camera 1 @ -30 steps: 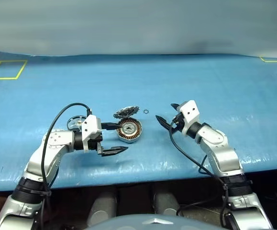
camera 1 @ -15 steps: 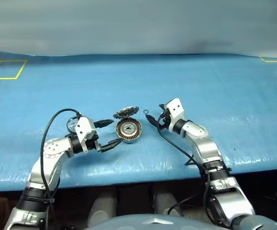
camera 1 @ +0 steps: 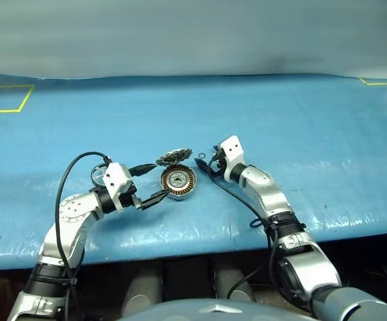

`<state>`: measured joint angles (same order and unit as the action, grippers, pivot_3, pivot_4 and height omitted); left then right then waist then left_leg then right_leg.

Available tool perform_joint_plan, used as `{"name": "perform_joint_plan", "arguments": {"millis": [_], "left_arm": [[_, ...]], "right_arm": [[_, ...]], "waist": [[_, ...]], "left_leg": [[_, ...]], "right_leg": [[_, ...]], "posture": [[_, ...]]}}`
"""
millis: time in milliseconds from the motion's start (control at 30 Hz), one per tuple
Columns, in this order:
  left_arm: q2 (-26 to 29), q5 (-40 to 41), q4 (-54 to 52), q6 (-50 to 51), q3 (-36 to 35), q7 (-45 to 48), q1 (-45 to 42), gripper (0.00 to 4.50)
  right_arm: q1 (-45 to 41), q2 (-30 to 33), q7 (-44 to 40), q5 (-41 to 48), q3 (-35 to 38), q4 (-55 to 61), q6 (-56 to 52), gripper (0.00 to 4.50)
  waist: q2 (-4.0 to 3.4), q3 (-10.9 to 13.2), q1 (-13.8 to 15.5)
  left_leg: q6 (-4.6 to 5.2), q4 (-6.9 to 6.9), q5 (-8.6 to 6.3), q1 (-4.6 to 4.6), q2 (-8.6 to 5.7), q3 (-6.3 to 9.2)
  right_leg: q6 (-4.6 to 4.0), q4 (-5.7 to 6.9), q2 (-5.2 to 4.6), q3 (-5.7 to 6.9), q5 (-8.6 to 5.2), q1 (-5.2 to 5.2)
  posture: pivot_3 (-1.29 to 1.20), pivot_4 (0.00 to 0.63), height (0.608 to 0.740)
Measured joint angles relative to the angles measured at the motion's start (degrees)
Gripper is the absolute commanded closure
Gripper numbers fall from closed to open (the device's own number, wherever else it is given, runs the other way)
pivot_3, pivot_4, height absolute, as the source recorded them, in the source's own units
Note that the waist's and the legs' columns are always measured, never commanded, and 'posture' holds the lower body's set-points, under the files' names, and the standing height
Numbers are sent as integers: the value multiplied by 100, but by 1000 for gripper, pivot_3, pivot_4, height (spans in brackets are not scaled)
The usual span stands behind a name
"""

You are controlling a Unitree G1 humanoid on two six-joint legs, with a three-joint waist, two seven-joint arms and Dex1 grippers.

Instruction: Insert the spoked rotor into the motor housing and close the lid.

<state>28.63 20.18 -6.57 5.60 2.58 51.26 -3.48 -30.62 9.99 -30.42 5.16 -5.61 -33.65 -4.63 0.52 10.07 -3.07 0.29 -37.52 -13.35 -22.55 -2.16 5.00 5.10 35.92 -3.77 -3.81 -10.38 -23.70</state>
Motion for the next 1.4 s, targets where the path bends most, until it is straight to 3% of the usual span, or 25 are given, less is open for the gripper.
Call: {"name": "perform_joint_plan", "arguments": {"millis": [100,200,300,1033,1233,1400], "left_arm": [[0,-2,0,-3,0,-23,7,198],[0,-6,0,-10,0,-48,13,156],[0,-15,0,-12,1,-74,32,156],[2,-118,-1,-11,1,-133,77,156],[1,-159,-1,-14,1,-190,89,156],[1,-162,-1,-15,1,-236,106,156]], "right_arm": [[-10,-43,43,-45,-7,-95,67,0],[-17,-57,66,-62,-6,-127,95,638],[-17,-56,85,-98,-6,-129,98,1578],[-284,-357,79,-205,-11,-576,296,1578],[-364,-359,192,-261,-10,-695,319,3457],[-279,-318,201,-311,-23,-577,319,3457]], "waist": [[0,0,-17],[0,0,-37],[0,0,-51],[-1,0,-80],[-1,0,-84],[-1,-1,-76]], "left_leg": [[0,2,0,0,0,0],[0,2,0,1,0,1],[-1,2,0,1,2,1],[-3,9,1,5,27,-1],[-4,12,2,7,28,-1],[-4,16,2,9,28,-1]], "right_leg": [[0,0,0,0,0,0],[0,0,0,0,0,0],[0,0,2,0,0,0],[-16,0,29,0,6,-5],[-18,0,30,0,7,-5],[-19,0,30,1,7,-5]], "posture": [[0,150,740],[0,150,740],[0,150,740],[0,150,740],[0,150,740],[0,150,740]]}}
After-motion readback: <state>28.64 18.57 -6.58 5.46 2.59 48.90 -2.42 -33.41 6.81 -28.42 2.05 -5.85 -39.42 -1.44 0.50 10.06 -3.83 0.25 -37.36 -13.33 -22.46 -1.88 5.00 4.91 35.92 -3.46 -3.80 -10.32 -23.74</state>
